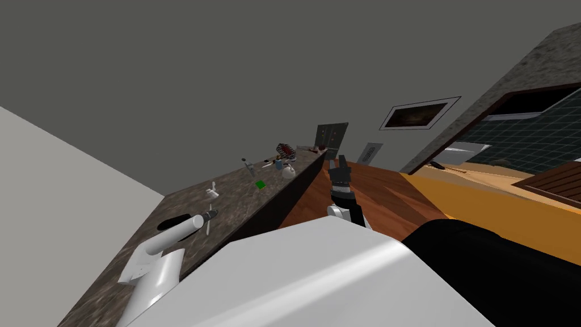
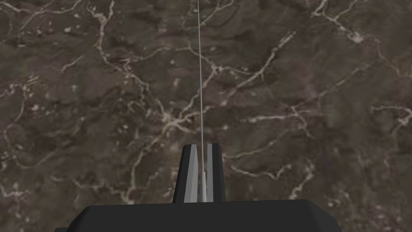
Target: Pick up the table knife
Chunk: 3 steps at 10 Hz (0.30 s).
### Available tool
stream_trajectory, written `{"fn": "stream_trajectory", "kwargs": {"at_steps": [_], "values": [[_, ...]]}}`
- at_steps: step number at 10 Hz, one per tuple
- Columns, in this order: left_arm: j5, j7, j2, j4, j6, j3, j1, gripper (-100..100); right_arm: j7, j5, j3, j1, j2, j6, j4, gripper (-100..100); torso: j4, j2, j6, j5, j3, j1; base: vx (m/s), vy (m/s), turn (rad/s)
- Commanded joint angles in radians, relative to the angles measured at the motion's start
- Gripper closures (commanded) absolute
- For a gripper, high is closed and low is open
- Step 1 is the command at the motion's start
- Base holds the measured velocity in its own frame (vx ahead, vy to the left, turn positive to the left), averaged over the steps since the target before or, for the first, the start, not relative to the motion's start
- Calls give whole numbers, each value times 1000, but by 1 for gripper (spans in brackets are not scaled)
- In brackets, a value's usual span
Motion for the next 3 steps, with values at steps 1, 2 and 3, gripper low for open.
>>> {"fn": "stream_trajectory", "kwargs": {"at_steps": [1, 2, 3], "values": [[29, -11, 5, -36, 19, -14, 20, 100, 0, 0, 0, 0, 0, 0, 0, 0, 0, 0, 0, 0, 0, 0, 61, -65, 165], [16, -6, 2, -23, 11, -9, 13, 100, 0, 0, 0, 0, 0, 0, 0, 0, 0, 1, -1, 0, 0, -1, 24, -30, 43], [18, -8, 2, -26, 13, -10, 14, 0, 0, 0, 0, 0, 0, 0, 0, 0, 0, 2, 0, 0, 1, 2, 4, -7, -7]]}}
